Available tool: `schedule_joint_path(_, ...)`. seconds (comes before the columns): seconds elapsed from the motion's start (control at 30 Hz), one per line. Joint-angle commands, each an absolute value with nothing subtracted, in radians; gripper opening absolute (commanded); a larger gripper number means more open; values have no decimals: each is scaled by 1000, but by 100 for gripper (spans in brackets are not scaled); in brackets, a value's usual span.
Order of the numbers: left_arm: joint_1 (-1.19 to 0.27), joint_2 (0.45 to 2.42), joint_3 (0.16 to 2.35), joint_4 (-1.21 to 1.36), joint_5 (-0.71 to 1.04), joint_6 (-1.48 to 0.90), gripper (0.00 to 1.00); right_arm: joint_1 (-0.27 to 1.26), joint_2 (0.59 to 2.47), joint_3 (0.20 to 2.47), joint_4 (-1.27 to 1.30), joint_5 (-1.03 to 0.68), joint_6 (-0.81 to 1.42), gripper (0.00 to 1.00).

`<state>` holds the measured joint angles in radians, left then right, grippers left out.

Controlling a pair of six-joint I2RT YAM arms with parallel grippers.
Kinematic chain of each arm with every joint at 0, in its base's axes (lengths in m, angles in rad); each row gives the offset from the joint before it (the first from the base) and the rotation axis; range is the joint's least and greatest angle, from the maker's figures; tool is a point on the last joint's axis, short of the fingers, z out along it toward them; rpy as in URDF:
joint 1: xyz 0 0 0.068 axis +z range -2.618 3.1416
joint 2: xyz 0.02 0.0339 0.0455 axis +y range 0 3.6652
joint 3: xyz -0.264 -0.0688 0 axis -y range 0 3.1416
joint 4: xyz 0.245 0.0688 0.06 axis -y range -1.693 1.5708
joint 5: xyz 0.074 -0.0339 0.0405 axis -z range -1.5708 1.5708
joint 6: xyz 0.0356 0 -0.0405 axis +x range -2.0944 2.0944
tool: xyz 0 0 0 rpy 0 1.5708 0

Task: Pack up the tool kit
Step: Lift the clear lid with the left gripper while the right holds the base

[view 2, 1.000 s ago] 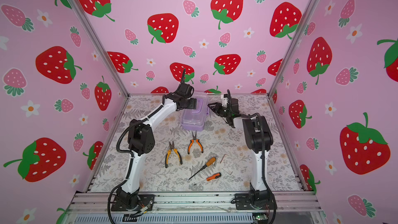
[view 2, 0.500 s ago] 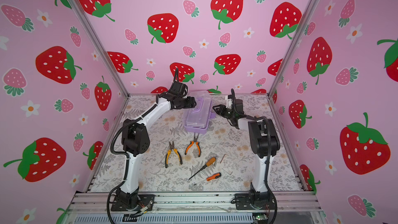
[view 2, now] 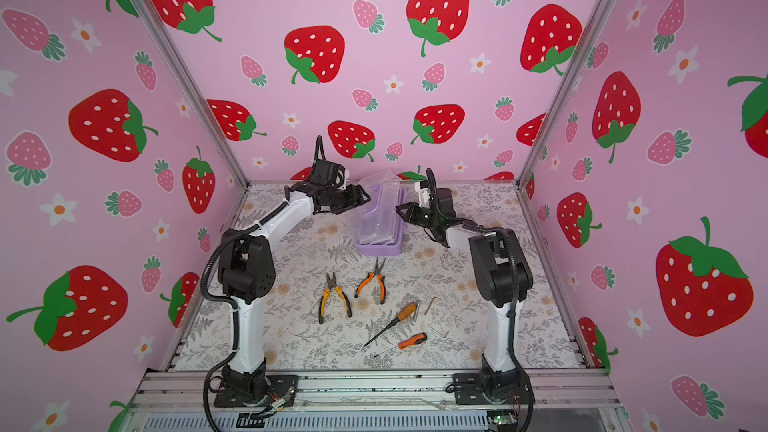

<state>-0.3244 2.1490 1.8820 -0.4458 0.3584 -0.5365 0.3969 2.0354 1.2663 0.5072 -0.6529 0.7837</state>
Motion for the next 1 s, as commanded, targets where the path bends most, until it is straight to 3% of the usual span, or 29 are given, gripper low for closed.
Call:
schedule_joint_path(0.0,-334,2131,1854,-428,429,-596,52,428,2036,1301,452,-643,756,12)
schedule_joint_path(0.23,-331,2112,1841,-396,455,-615,51,431,1991,1305,335,-540,690,21)
schedule_joint_path(0.3,-330,2104,1837,-393,453,-617,52,433,1981,1307,328,-540,687,31)
schedule_joint_path(0.4,-331,2091,1838,-396,448,-611,66,437,1968,1320,308,-538,675,46)
schedule_joint_path(0.67,-344,2074,1843,-443,381,-585,77,450,1943,1365,224,-476,638,51)
schedule_joint_path(0.73,-348,2071,1841,-453,366,-582,79,454,1932,1382,171,-430,614,58)
schedule_joint_path(0.9,-357,2063,1841,-477,324,-571,85,464,1916,1405,129,-407,587,63)
schedule_joint_path(0.97,-365,2059,1847,-490,297,-560,91,469,1916,1415,121,-412,588,64)
